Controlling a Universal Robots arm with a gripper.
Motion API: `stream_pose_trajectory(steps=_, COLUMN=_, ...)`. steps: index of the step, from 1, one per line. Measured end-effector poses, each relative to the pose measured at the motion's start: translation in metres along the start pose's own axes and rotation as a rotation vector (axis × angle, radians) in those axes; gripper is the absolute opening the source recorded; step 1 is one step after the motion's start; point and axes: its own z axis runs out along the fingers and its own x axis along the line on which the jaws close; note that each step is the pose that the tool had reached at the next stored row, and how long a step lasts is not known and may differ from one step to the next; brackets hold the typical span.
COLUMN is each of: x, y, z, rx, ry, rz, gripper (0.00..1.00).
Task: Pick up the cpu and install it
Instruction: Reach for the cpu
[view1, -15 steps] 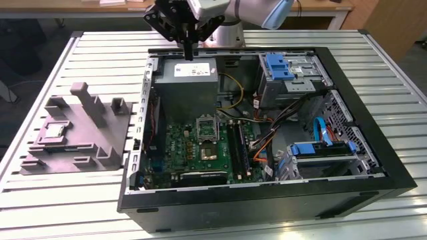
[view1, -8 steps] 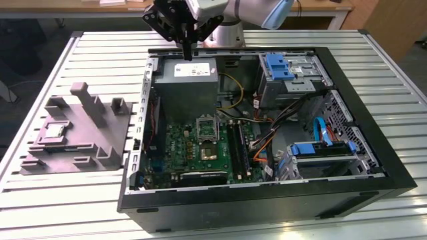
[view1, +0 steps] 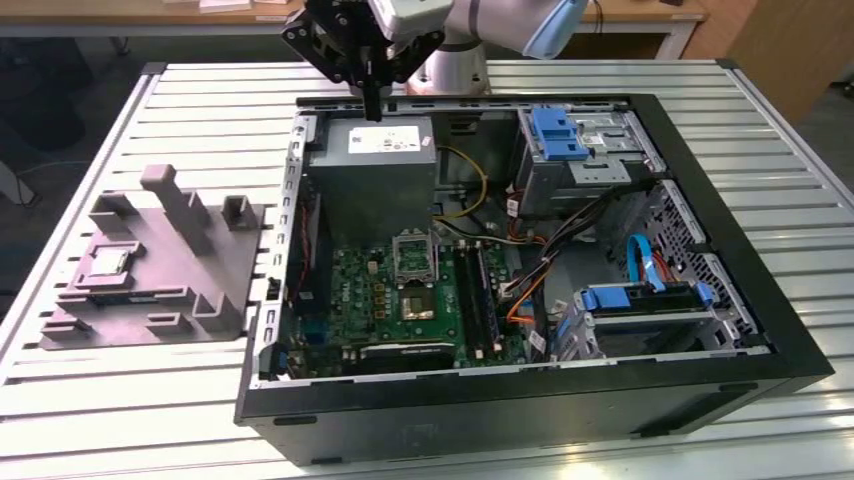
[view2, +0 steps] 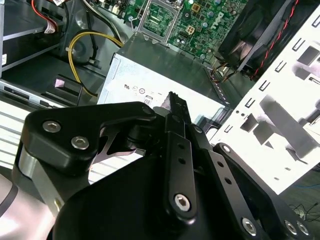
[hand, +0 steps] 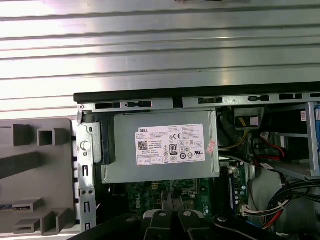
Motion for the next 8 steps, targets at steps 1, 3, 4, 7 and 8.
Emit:
stream_pose_trajectory(steps=1, x=0.0003, y=0.0, z=0.0, rx=-0.0001, ry=-0.0001, rz=0.0, gripper=0.11)
stream_pose_trajectory(steps=3, x=0.0009, y=-0.0001, z=0.0, rx=0.0, ry=0.0, rz=0.0, gripper=0.11)
stream_pose_trajectory(steps=4, x=0.0013, y=-0.0001, z=0.0, rx=0.0, ry=0.0, rz=0.0, gripper=0.11)
stream_pose_trajectory(steps=7, x=0.0021, y=-0.0002, z=-0.0001, rx=0.0, ry=0.0, rz=0.0, gripper=0.11)
stream_pose_trajectory(steps=8, x=0.0024, y=-0.0002, z=-0.0001, rx=0.0, ry=0.0, rz=0.0, gripper=0.11)
